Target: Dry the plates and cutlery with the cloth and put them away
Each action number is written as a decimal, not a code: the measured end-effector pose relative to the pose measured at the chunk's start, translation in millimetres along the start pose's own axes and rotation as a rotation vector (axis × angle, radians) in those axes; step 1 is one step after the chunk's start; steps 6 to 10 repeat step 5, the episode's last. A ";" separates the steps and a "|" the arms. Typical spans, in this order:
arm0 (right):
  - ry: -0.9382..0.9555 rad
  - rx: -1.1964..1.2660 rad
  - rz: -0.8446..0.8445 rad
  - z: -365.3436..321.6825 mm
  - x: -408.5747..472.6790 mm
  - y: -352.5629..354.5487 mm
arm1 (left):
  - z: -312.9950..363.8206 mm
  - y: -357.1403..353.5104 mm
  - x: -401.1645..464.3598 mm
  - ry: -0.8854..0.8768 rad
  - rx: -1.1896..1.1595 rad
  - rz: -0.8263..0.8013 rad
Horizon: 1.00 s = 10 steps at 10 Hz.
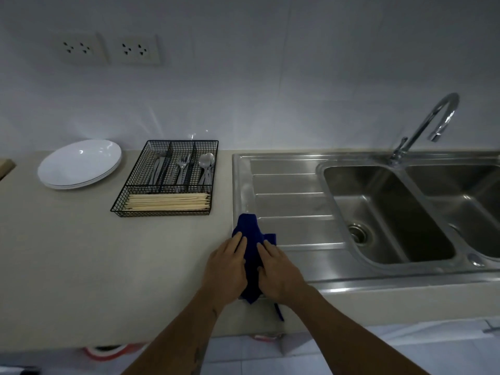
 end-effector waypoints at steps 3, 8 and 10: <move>-0.077 0.046 0.018 -22.0 -6.4 46.1 | -10.2 40.7 14.6 -0.114 0.053 -0.153; -0.098 0.021 0.189 -65.4 -18.2 133.8 | -15.7 144.0 17.3 -0.086 0.043 -0.060; -0.098 0.021 0.189 -65.4 -18.2 133.8 | -15.7 144.0 17.3 -0.086 0.043 -0.060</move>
Point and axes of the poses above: each hand's wrist, its own x-axis towards the middle knuckle, its own y-axis out of the back of the hand, z = x × y, the point moved 8 cm from there along x, towards the middle knuckle, and after that the axes turned 14 degrees about -z, right-handed, at the moved point
